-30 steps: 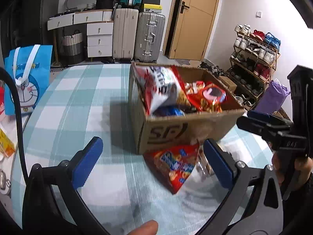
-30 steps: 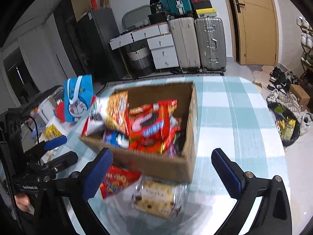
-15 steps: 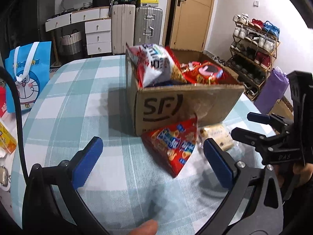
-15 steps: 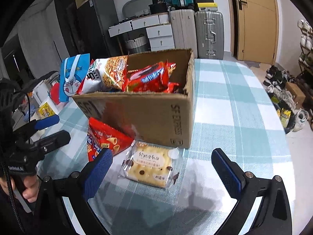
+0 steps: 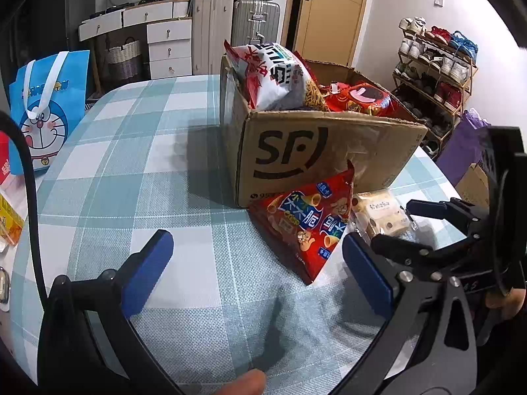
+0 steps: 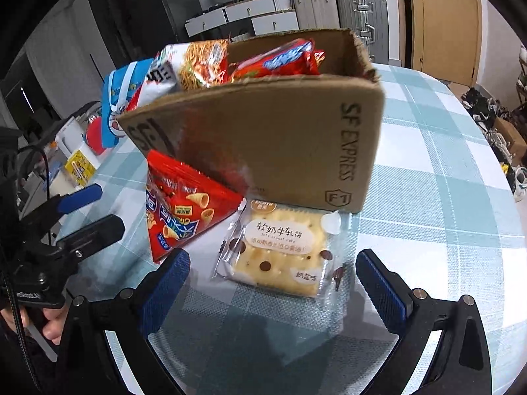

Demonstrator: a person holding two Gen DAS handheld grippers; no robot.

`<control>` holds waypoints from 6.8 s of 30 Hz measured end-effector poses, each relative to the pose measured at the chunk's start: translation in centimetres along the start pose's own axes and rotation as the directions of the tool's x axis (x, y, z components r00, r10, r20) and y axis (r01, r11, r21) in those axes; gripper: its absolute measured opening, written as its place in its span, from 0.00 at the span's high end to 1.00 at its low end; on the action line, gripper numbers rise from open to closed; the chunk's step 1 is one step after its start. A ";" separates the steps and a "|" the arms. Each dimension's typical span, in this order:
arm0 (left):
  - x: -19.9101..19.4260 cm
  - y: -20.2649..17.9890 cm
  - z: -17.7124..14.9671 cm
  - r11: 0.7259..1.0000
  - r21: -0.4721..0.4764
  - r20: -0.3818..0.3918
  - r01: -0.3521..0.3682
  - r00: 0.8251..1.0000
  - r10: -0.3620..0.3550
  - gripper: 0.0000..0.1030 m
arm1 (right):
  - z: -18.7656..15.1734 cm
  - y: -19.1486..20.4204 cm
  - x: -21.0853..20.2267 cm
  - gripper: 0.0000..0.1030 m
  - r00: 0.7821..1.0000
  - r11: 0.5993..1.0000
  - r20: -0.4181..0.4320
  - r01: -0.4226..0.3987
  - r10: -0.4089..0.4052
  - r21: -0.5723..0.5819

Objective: Organize snacks

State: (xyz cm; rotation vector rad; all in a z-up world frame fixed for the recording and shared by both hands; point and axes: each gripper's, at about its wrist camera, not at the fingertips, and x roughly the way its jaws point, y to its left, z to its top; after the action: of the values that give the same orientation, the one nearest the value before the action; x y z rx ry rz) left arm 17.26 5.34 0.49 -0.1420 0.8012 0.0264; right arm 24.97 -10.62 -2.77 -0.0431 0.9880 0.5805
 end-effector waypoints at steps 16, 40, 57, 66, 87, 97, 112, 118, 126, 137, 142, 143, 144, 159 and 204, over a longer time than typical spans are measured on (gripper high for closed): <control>1.5 0.3 -0.4 1.000 -0.004 -0.030 -0.002 1.000 0.002 0.01 | -0.5 2.2 2.3 0.01 0.992 0.991 -0.017 0.126 -0.127 -0.041; 1.8 0.7 -0.4 1.000 -0.014 -0.034 0.005 0.999 -0.005 0.01 | -1.6 3.9 1.5 0.38 0.991 0.985 0.019 0.130 -0.129 -0.112; 2.0 1.1 -0.2 0.998 -0.052 -0.041 0.037 0.998 -0.039 0.01 | -0.8 4.2 -2.4 0.39 0.995 0.994 0.086 0.056 -0.049 -0.092; 3.0 -0.9 0.2 0.998 -0.052 -0.052 0.045 0.998 -0.047 0.01 | -0.1 3.3 -6.1 0.39 0.988 0.996 0.149 0.048 -0.036 -0.078; 8.0 -4.3 1.5 0.999 -0.038 -0.117 0.031 0.993 -0.035 0.25 | 0.8 -0.2 -10.7 0.39 0.972 1.000 0.232 0.023 -0.024 0.007; 7.8 -4.3 1.0 0.999 -0.024 -0.089 0.039 0.995 -0.041 0.51 | 0.7 -0.6 -10.9 0.39 0.972 0.999 0.234 0.030 -0.034 0.020; 1.7 -3.2 0.9 0.997 -0.003 0.028 0.083 0.996 -0.083 0.53 | 0.8 -0.1 -10.6 0.39 0.972 1.000 0.235 0.003 -0.004 0.003; -2.4 -3.5 1.5 0.994 0.018 0.076 0.106 0.991 -0.107 0.53 | 0.8 0.0 -10.9 0.39 0.970 1.000 0.243 -0.002 0.001 0.004; -6.4 -4.7 3.4 0.992 0.030 0.126 0.124 0.984 -0.127 0.53 | 0.8 0.5 -11.8 0.39 0.963 1.000 0.267 -0.018 0.019 -0.005; -8.7 -4.4 7.7 0.994 0.023 0.175 0.109 0.978 -0.111 0.53 | 1.2 1.0 -12.4 0.39 0.956 1.000 0.293 -0.006 0.010 -0.015; -7.8 -4.9 9.5 0.995 0.036 0.167 0.091 0.981 -0.096 0.53 | 2.3 0.9 -12.2 0.39 0.956 1.000 0.292 -0.006 0.009 -0.010; -7.6 -4.9 9.8 0.996 0.032 0.168 0.088 0.982 -0.092 0.53 | 2.7 1.1 -12.2 0.39 0.956 1.000 0.295 -0.002 0.007 -0.017; -7.5 -4.8 10.0 0.996 0.027 0.173 0.087 0.981 -0.090 0.53 | 3.1 1.2 -12.2 0.39 0.955 1.000 0.297 0.002 0.004 -0.023; -2.7 -4.0 13.3 0.997 0.025 0.117 0.078 0.990 -0.080 0.53 | 9.7 2.4 -9.1 0.39 0.946 0.998 0.324 0.025 -0.004 -0.060; -2.0 -1.3 7.8 0.997 0.078 0.174 0.016 0.984 -0.030 0.00 | 8.5 -1.0 -8.2 0.01 0.940 0.996 0.335 -0.048 0.069 -0.070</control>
State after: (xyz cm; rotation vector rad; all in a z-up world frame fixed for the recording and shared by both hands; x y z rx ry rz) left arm 21.54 5.14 7.39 -0.0758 0.6237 -0.0135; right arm 28.64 -12.64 8.30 0.0317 0.6393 0.6481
